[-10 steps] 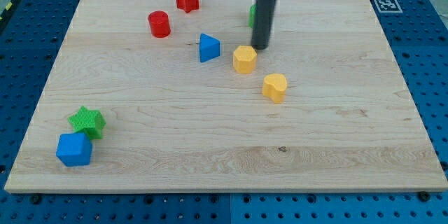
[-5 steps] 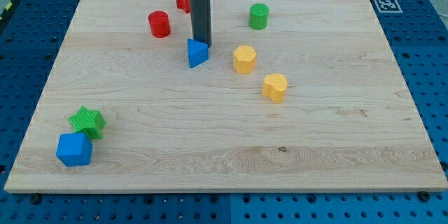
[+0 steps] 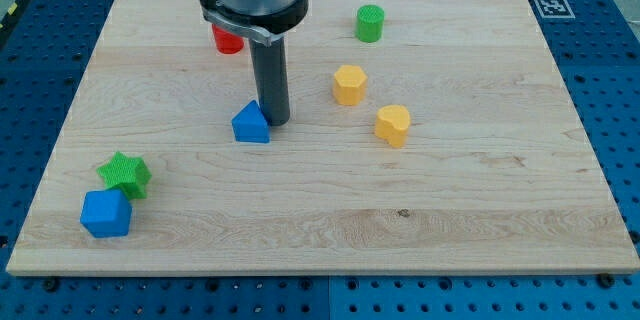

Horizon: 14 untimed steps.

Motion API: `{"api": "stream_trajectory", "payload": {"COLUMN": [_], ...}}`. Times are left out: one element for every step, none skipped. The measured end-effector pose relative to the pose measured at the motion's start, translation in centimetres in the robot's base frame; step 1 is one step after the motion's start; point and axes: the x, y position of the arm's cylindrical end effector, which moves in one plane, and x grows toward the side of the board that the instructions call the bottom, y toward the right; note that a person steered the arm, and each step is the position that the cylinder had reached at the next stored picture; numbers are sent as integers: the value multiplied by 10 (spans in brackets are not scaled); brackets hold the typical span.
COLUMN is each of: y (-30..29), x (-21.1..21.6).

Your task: Move the blue triangle towards right side of blue cube

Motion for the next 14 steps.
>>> {"api": "stream_trajectory", "payload": {"y": [-1, -9, -34, -54, -55, -57, -57, -57, -62, -71, -77, -77, -87, -99], "x": [0, 3, 9, 25, 40, 47, 47, 42, 42, 42, 42, 40, 38, 38]}}
